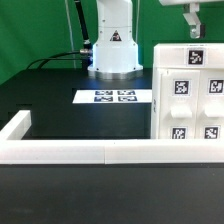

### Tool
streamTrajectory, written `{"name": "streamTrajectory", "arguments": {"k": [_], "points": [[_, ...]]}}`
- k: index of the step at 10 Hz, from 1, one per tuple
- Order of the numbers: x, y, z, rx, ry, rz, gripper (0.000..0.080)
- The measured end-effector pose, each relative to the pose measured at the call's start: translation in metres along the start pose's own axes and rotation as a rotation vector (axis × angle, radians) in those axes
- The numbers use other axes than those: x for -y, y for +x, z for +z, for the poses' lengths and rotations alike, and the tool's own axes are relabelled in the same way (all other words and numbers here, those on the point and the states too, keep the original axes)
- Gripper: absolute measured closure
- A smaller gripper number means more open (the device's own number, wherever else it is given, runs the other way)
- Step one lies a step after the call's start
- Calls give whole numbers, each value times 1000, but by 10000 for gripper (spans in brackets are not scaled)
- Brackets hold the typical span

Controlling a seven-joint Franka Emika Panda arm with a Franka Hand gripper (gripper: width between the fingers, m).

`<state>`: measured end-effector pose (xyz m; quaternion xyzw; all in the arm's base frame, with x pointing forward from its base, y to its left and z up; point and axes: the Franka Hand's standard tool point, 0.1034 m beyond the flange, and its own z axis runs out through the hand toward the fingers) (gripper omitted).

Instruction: Assemble cabinet

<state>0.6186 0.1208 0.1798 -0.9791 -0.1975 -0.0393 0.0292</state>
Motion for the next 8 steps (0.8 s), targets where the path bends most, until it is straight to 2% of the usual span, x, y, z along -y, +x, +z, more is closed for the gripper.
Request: {"name": "streamTrajectory", "arguments": {"k": [3,8], "points": [[-15,-5,2,13,-4,-303,2],[-27,-9,4,21,-11,-624,2]]}}
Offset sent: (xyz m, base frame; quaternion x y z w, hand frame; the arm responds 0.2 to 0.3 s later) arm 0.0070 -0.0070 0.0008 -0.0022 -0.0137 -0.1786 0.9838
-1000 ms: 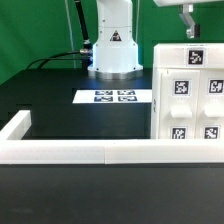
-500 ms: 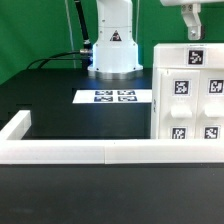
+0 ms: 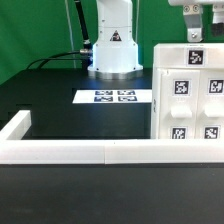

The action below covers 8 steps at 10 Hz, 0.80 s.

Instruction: Assemble cabinet

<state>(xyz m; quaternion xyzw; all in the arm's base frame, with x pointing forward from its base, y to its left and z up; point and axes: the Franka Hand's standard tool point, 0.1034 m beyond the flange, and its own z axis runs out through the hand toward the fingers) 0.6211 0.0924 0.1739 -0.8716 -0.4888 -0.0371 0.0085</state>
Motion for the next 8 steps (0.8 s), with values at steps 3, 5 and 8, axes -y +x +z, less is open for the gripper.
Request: {"name": "streamTrajectory", "arguments": {"k": [3,5,8], "points": [[-3,-7,8,22,-14,-139,2],[-1,-10,16,28,-9,-135,2],[-1,-11,18,31,-6,-119,11]]}}
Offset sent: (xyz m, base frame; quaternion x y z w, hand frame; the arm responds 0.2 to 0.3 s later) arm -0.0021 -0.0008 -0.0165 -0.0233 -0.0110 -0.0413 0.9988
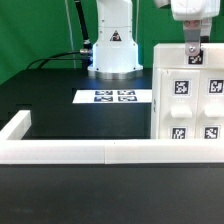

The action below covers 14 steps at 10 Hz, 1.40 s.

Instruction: Assemble cabinet

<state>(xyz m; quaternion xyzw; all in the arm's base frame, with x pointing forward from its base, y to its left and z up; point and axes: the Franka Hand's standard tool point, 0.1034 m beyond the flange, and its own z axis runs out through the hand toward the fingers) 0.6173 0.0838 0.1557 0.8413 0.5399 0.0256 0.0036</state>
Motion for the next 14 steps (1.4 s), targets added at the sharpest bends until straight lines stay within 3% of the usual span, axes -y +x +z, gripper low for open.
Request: {"name": "streamTrajectory", "arguments": {"k": [1,3,9,14], "points": [[0,0,0,0,0,16,202],[0,-1,0,0,0,53,248],[-3,-8,1,-22,-2,613,246],[-2,-4,1,-38,-5,1091,245]]}}
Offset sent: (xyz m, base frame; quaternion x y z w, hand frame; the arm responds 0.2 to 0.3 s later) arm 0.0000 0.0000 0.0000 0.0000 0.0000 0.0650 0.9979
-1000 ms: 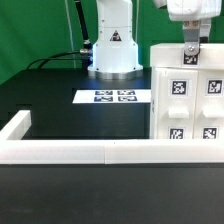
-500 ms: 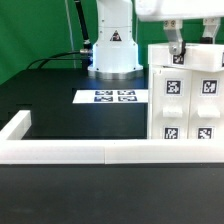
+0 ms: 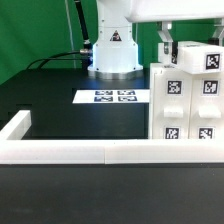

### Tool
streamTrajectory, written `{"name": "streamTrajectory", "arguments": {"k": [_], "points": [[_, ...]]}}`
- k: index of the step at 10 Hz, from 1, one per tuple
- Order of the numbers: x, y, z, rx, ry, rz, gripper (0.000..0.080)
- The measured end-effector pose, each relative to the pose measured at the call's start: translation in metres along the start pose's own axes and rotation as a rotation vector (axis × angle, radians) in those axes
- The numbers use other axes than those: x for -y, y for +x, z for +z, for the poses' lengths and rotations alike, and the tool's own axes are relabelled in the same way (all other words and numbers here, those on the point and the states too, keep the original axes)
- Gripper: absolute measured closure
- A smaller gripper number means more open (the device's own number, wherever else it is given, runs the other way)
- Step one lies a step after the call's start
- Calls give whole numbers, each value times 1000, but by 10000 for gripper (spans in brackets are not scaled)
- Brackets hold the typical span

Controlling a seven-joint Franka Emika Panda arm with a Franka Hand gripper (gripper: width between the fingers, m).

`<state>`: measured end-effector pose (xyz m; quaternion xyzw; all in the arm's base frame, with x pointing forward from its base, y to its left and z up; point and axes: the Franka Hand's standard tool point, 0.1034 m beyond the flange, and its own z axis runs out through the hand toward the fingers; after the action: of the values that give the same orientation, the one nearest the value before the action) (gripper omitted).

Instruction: Assemble cabinet

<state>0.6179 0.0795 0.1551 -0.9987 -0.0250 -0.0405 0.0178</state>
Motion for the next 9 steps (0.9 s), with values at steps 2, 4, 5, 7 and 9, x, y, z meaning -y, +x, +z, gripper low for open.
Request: {"name": "streamTrajectory", "arguments": {"k": [2,4,5,7,9], "points": [[1,1,0,0,0,98,245],[1,1,0,0,1,214,245],[1,2,0,0,1,277,245],[1,2,0,-1,2,383,245],[0,1,0,-2,2,509,245]]}}
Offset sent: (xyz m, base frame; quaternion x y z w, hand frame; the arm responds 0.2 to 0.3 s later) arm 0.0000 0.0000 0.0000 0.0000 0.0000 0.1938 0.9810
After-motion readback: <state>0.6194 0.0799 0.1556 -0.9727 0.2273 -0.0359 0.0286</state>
